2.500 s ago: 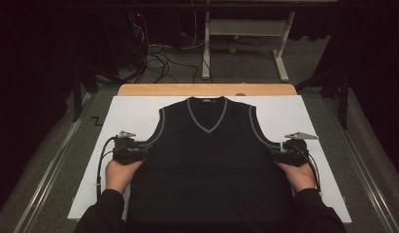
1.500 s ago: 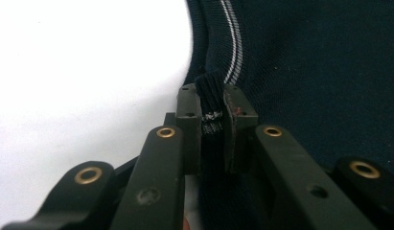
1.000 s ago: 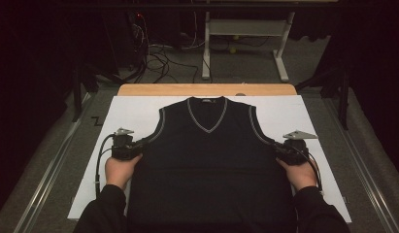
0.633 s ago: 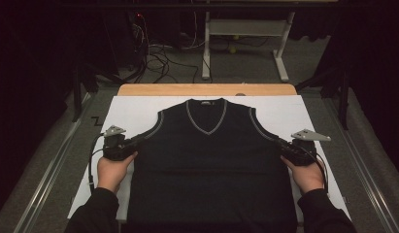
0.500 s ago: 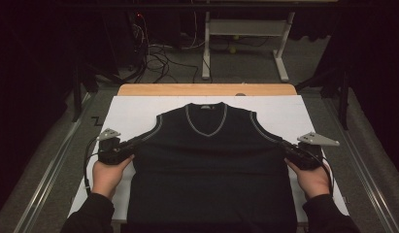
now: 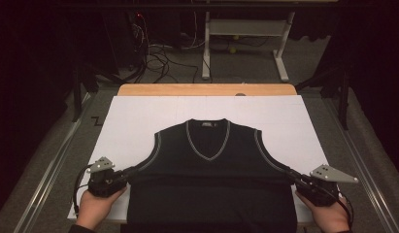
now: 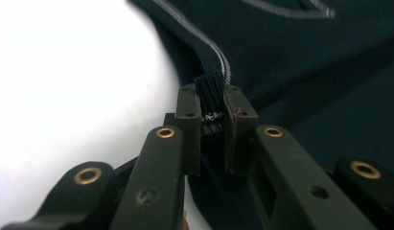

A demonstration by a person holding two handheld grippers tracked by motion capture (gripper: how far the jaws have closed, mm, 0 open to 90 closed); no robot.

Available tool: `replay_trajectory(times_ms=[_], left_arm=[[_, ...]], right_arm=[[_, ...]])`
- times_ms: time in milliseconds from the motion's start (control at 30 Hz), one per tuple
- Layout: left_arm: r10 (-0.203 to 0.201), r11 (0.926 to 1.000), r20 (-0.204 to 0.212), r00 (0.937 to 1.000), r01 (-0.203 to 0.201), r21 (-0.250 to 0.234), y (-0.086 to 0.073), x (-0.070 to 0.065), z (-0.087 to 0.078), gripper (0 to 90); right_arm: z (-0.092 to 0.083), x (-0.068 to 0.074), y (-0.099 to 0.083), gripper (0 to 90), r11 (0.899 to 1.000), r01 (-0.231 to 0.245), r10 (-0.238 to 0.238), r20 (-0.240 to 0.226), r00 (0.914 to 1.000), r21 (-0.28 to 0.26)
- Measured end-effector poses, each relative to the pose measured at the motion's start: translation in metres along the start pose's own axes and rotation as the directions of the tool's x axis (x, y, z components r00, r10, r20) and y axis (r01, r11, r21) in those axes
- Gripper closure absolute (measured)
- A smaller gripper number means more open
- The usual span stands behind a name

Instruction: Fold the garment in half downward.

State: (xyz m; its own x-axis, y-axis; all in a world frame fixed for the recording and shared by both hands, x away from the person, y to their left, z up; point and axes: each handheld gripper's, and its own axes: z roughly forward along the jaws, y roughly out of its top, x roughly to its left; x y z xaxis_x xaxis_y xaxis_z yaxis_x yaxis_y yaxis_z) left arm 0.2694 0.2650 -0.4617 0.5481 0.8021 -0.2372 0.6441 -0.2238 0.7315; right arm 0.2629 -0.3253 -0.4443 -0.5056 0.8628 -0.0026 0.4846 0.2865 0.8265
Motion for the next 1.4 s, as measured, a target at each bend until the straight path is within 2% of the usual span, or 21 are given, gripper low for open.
replay_trajectory(times_ms=[67,133,233,267,300,333,367,400,467,500,533,633,667,733,800,867,933,967,1100,1267,1400], left_arm=[[-0.003,0.9999,0.017,0.9998,0.003,0.011,-0.007,-0.004,-0.006,75.3],[0.015,0.9998,0.026,0.9995,-0.015,0.014,-0.015,-0.009,-0.013,75.2],[0.029,0.9984,0.031,0.9991,-0.031,0.048,-0.025,-0.014,-0.015,73.5],[0.015,0.9984,0.04,0.9991,-0.017,0.054,-0.026,-0.013,-0.014,69.8],[0.008,0.9983,0.057,0.9984,-0.011,0.057,-0.024,-0.01,-0.014,62.2],[0.0,0.9991,0.063,0.998,-0.003,0.043,-0.021,-0.007,-0.014,48.1],[-0.03,0.9994,0.057,0.9979,0.031,-0.013,-0.014,-0.003,-0.016,43.2],[-0.03,0.9994,0.057,0.9979,0.031,-0.013,-0.014,-0.003,-0.016,39.8],[-0.037,0.9974,0.035,0.9987,0.039,-0.061,0.002,0.001,-0.015,36.0],[-0.032,0.9969,0.022,0.9992,0.034,-0.072,0.009,0.001,-0.014,36.0],[-0.027,0.9959,0.007,0.9996,0.027,-0.086,0.02,0.003,-0.01,34.9],[-0.01,0.9969,-0.026,0.9996,0.008,-0.078,0.048,0.004,0.005,33.8],[-0.011,0.9978,-0.038,0.9992,0.008,-0.066,0.055,0.006,0.011,31.9],[-0.021,0.9984,-0.053,0.9984,0.018,-0.054,0.068,0.009,0.022,31.9],[-0.031,0.9986,-0.076,0.9966,0.028,-0.044,0.077,0.014,0.033,29.0],[-0.057,0.9974,-0.081,0.9951,0.053,-0.048,0.083,0.02,0.043,26.7],[-0.107,0.9936,-0.071,0.9918,0.104,-0.044,0.087,0.029,0.06,25.2],[-0.107,0.9936,-0.071,0.9918,0.104,-0.044,0.087,0.029,0.06,23.8],[-0.16,0.987,-0.07,0.9847,0.161,0.009,0.092,0.033,0.088,22.9],[-0.165,0.9781,-0.093,0.9819,0.175,0.113,0.097,0.034,0.112,20.9],[-0.148,0.9792,-0.111,0.9827,0.162,0.122,0.1,0.028,0.118,23.6]], right_arm=[[-0.007,0.002,-0.007,83.6,1.0,-0.001,0.001,-0.01,1.0,0.006],[-0.012,0.004,-0.011,83.6,1.0,0.0,0.001,-0.016,0.9999,0.011],[-0.018,0.008,-0.019,83.0,1.0,-0.001,0.002,-0.035,0.9994,0.026],[-0.017,0.009,-0.02,81.7,0.999,-0.007,0.009,-0.04,0.9992,0.038],[-0.016,0.009,-0.021,77.1,0.999,-0.007,0.009,-0.049,0.9987,0.044],[-0.014,0.008,-0.017,68.9,0.999,-0.015,0.017,-0.065,0.9977,0.028],[-0.014,0.007,-0.014,55.0,1.0,-0.019,0.02,-0.064,0.9977,0.019],[-0.014,0.007,-0.014,55.0,1.0,-0.019,0.02,-0.064,0.9977,0.019],[-0.009,0.005,0.003,45.3,1.0,-0.014,0.013,-0.048,0.9988,-0.022],[-0.009,0.005,0.003,45.3,1.0,-0.014,0.013,-0.048,0.9988,-0.022],[-0.001,0.001,0.015,43.5,0.999,0.0,0.0,-0.026,0.9997,-0.032],[0.009,-0.003,0.026,42.0,1.0,-0.01,0.01,-0.021,0.9997,-0.028],[0.025,-0.007,0.039,40.5,1.0,-0.002,0.002,-0.016,0.9999,-0.026],[0.03,-0.009,0.043,40.0,1.0,0.003,-0.004,-0.013,0.9999,-0.019],[0.046,-0.011,0.052,39.3,1.0,0.011,-0.011,-0.008,0.9999,-0.004],[0.059,-0.014,0.059,38.1,1.0,0.014,-0.014,0.0,0.9999,0.011],[0.08,-0.019,0.065,35.8,0.999,0.016,-0.016,0.004,0.9999,0.037],[0.08,-0.019,0.065,35.8,0.999,0.016,-0.016,0.004,0.9999,0.037],[0.106,-0.028,0.07,33.2,0.997,-0.039,0.038,0.024,0.999,0.06],[0.133,-0.033,0.074,33.6,0.988,-0.072,0.066,0.052,0.9965,0.134],[0.147,-0.029,0.076,34.2,0.981,-0.08,0.07,0.061,0.9957,0.179]])
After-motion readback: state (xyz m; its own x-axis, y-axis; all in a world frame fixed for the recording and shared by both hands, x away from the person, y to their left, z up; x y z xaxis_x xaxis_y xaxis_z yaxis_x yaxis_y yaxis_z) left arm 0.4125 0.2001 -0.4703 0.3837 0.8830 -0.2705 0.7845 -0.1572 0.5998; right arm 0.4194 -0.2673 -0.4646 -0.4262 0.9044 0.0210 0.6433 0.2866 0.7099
